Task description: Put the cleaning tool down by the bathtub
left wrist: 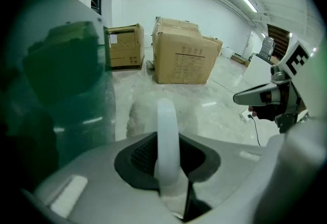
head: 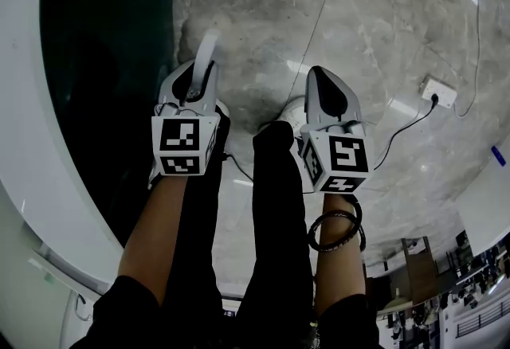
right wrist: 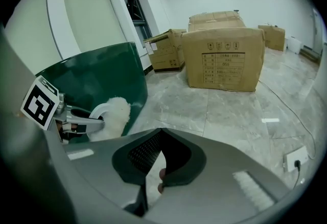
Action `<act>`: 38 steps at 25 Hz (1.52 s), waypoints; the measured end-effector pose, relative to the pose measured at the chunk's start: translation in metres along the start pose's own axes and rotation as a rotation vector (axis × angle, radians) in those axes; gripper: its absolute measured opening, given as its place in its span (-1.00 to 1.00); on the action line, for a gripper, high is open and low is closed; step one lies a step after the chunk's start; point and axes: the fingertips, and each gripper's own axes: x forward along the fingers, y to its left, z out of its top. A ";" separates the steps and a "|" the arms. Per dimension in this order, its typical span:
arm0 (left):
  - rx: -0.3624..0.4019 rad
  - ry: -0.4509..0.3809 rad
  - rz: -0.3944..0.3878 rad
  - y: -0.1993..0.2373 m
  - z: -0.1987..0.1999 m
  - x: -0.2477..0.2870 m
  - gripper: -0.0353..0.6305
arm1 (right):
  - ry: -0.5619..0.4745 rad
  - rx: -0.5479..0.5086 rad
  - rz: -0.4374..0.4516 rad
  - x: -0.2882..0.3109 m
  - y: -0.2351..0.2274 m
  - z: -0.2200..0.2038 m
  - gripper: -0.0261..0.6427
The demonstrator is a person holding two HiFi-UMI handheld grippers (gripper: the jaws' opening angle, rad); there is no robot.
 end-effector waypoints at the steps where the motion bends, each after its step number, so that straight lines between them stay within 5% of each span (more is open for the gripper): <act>1: -0.006 0.000 0.000 0.000 -0.003 0.003 -0.64 | 0.002 -0.001 0.003 0.003 -0.001 -0.003 -0.88; 38: -0.055 0.069 0.003 0.029 -0.127 0.140 -0.64 | 0.101 0.045 0.021 0.124 -0.033 -0.125 -0.88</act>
